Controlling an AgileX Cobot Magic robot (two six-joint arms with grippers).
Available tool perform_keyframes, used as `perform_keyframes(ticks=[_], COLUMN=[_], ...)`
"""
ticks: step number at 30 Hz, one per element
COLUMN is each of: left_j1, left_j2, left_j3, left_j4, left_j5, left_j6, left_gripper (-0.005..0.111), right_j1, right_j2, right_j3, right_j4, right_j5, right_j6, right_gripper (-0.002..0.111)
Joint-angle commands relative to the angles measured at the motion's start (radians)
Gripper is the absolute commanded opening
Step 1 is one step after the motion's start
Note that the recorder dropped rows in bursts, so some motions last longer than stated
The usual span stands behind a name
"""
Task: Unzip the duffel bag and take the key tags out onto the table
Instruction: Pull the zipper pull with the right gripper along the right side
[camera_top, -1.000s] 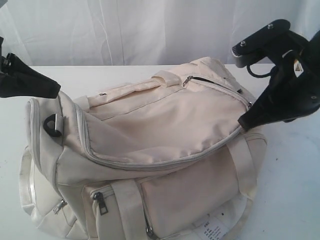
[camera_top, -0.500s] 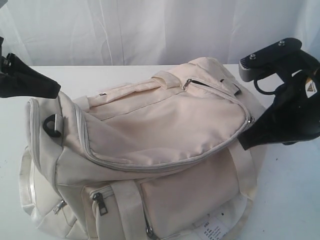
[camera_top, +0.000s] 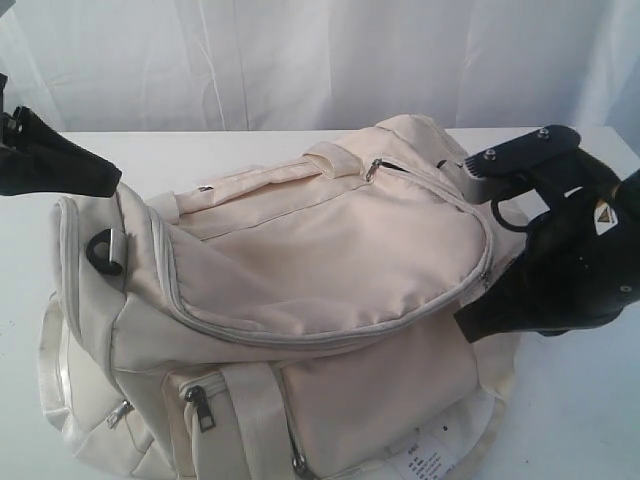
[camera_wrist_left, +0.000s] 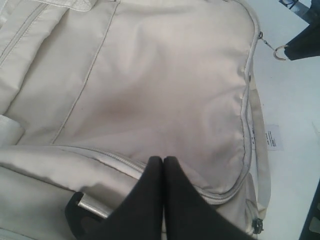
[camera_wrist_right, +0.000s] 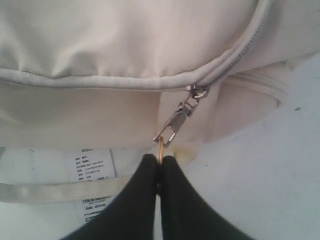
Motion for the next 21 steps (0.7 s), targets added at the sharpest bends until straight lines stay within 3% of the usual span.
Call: perform_keyframes(ticks=[1,14,21], left_j1=[-0.001,-0.001,-0.001], left_j2=[-0.01,-0.01,-0.01], left_j3=[0.01,0.01,0.01], left_j4=[-0.02,-0.02,-0.02], left_j5=[0.022,0.022,0.022], left_j6=[0.003,0.003,0.003], left_gripper=[0.0,0.0,0.0], right_j1=[-0.001,-0.001,-0.001], right_j2=[-0.007,-0.007,-0.007], right_j3=[0.033,0.11,0.125], right_j4=[0.124,0.364,0.583], right_j5=[-0.014,-0.064,-0.077], right_j6=[-0.078,-0.251,-0.407], right_gripper=[0.0,0.0,0.0])
